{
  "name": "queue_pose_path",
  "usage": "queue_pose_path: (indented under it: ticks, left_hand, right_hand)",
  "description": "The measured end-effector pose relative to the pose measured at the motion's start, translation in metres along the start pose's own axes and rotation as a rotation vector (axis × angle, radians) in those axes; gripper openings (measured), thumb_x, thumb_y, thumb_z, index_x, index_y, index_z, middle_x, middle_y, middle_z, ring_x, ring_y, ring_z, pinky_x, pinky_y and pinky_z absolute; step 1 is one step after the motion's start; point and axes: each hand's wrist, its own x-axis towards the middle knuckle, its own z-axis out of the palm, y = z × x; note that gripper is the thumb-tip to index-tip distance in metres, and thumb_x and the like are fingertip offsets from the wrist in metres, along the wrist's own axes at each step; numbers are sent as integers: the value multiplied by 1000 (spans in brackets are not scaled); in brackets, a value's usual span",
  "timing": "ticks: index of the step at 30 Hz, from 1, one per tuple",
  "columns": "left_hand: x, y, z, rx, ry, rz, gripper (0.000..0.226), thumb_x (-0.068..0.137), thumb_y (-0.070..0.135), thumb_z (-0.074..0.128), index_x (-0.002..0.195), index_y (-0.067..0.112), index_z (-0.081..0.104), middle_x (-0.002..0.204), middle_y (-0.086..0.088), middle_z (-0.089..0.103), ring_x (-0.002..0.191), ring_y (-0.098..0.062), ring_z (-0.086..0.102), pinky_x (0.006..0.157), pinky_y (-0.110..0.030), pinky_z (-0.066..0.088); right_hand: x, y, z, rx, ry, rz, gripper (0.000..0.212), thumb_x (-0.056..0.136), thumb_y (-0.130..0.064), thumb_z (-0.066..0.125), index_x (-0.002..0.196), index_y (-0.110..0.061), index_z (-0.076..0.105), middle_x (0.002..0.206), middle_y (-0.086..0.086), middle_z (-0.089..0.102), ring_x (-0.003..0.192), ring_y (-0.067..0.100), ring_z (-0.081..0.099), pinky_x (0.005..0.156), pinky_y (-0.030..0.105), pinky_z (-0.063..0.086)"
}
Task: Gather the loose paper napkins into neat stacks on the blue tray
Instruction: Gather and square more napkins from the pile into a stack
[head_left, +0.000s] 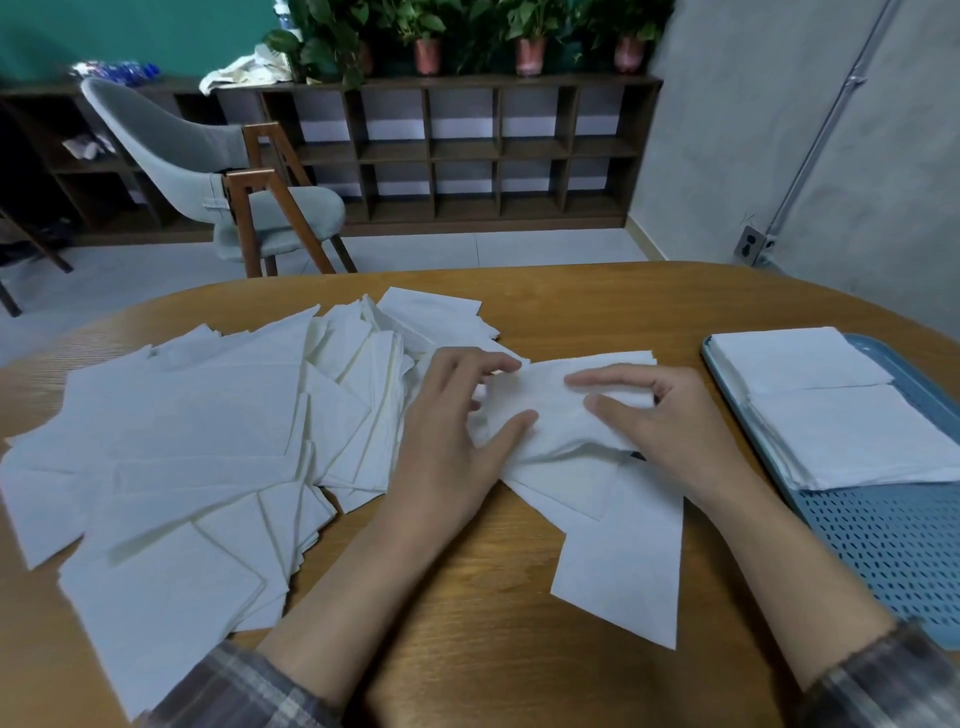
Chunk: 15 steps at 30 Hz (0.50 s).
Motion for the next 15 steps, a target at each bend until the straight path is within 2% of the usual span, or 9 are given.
queue_pose_path:
  ticks: [2,5,6,8,12,15]
  left_hand:
    - [-2,-1,2,37,-162,90,30,88,28,85,114,27,69,116,12,59,112,-4,58,86,-16,48]
    - [-8,-2,8,111,-517,114,32,88,46,82,115,31,73,115,18,63,112,-4,58,93,-27,50]
    - [-10,-2,9,145,-584,111,34,88,51,80,117,33,74,116,19,64,113,-3,57,95,-29,49]
    - [-11,-3,12,170,-589,123,32,90,52,77,116,33,77,116,20,65,112,-3,55,94,-29,47]
    - [-13,-3,15,214,-516,197,16,97,42,72,104,30,81,104,16,66,98,-3,57,86,-29,47]
    - [-14,-1,16,231,-500,225,15,100,36,69,101,25,79,100,14,67,94,-6,58,83,-32,49]
  right_hand:
    - [4,6,-2,-36,99,6,30,97,-7,71,105,-34,83,110,-29,75,112,-10,65,94,14,45]
    - [5,11,-3,-35,126,7,31,97,-7,71,105,-35,82,110,-30,75,113,-11,63,97,14,44]
    - [5,11,-2,-34,129,5,32,97,-6,71,105,-35,82,110,-30,75,112,-12,63,97,13,44]
    - [5,10,-1,-30,130,1,31,97,-6,70,105,-34,82,110,-31,74,112,-12,63,97,12,44]
    - [5,11,-1,-15,131,-2,31,97,-6,69,107,-33,82,110,-32,74,113,-14,62,94,5,43]
    - [5,12,-1,-19,137,-3,31,97,-7,70,107,-34,82,110,-33,73,112,-15,62,90,-1,42]
